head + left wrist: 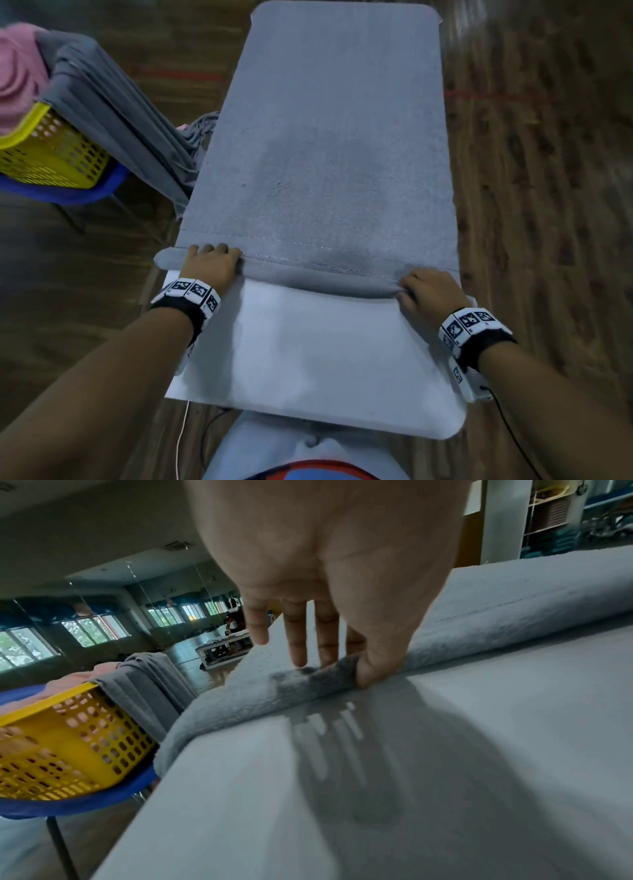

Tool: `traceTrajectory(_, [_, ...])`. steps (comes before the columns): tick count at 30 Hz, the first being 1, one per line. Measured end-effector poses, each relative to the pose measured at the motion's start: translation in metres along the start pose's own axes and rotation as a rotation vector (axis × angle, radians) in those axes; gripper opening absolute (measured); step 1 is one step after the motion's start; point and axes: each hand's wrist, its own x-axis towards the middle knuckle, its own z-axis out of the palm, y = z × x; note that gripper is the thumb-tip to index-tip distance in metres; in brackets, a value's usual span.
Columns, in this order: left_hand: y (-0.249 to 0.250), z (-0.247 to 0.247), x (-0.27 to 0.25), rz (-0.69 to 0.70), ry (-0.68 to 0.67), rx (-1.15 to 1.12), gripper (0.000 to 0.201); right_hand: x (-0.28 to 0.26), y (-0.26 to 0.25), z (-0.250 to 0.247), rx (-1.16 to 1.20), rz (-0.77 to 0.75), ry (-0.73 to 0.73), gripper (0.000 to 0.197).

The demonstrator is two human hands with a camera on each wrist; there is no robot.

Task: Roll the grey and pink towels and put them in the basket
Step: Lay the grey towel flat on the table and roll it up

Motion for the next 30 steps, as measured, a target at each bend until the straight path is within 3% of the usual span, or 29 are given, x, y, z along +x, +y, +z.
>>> traceTrajectory(5, [-0.027, -0.002, 0.02, 0.106, -0.003, -0.115, 0.033, 0.032, 0.001, -0.021, -0.021, 0.228, -0.06, 0.024])
traceTrajectory(9, [-0.04, -0.006, 0.035, 0.137, 0.039, -0.208, 0.026, 0.047, -0.028, -0.03, -0.073, 0.378, 0.129, 0.024])
traceTrajectory(11, [-0.047, -0.004, 0.04, 0.157, 0.093, -0.253, 0.023, 0.049, -0.053, -0.024, -0.055, 0.362, 0.207, 0.024])
traceTrajectory(15, [-0.068, 0.007, 0.036, 0.28, 0.16, -0.299, 0.021, 0.046, -0.094, 0.002, -0.044, 0.33, 0.084, 0.029])
traceTrajectory(19, [-0.105, 0.015, 0.018, 0.336, 0.213, -0.231, 0.017, 0.044, -0.099, 0.011, -0.014, 0.396, 0.06, 0.033])
traceTrajectory(22, [-0.132, 0.015, 0.012, 0.336, 0.234, -0.218, 0.024, 0.047, -0.101, 0.011, -0.021, 0.415, 0.061, 0.032])
traceTrajectory(26, [-0.145, 0.005, 0.025, 0.358, 0.2, -0.202, 0.014, 0.052, -0.104, 0.007, -0.029, 0.454, 0.036, 0.031])
traceTrajectory(30, [-0.151, 0.001, 0.051, 0.283, 0.065, -0.172, 0.012, 0.057, -0.105, 0.004, -0.028, 0.481, 0.018, 0.029])
